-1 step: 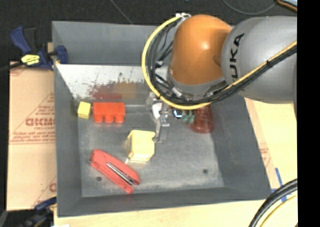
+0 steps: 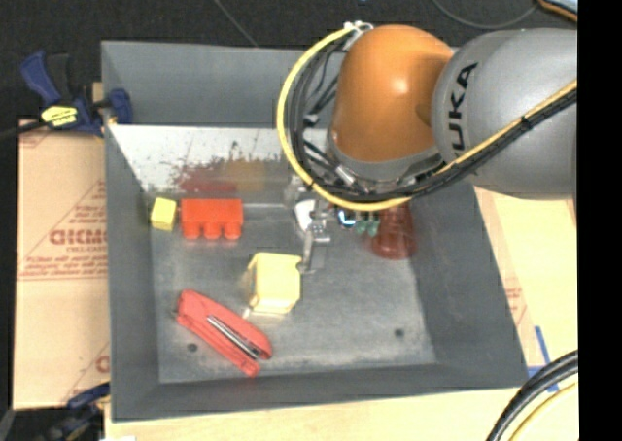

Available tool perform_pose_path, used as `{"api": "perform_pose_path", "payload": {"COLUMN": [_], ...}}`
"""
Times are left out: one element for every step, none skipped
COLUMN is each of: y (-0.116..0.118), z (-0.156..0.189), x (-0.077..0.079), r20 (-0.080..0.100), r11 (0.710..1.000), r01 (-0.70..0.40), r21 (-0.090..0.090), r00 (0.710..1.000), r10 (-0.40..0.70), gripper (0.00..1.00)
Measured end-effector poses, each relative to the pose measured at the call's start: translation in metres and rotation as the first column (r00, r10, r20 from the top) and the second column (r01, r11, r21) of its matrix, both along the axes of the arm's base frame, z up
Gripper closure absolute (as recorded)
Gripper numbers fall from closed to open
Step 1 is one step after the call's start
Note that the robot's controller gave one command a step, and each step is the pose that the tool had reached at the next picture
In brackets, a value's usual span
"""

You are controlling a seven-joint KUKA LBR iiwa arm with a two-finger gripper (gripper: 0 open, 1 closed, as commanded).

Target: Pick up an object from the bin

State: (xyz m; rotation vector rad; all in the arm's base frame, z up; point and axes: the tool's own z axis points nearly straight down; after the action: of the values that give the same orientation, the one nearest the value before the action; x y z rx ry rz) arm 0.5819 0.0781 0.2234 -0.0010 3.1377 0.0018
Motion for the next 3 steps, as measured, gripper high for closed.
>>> {"api": "perform_pose_path", "payload": {"y": [-0.011, -0.006, -0.003], "z": [-0.125, -0.062, -0.123], "x": [0.009, -0.002, 0.003], "r20": [-0.003, 0.012, -0.003], "r11": [0.971, 0.926, 0.876], "r01": [-0.239, -0.378, -0.482], "r21": [-0.001, -0.005, -0.001], "r00": [0.971, 0.926, 0.876], "r10": [0.239, 0.378, 0.482], "gripper": [0.00, 0.00, 0.00]}}
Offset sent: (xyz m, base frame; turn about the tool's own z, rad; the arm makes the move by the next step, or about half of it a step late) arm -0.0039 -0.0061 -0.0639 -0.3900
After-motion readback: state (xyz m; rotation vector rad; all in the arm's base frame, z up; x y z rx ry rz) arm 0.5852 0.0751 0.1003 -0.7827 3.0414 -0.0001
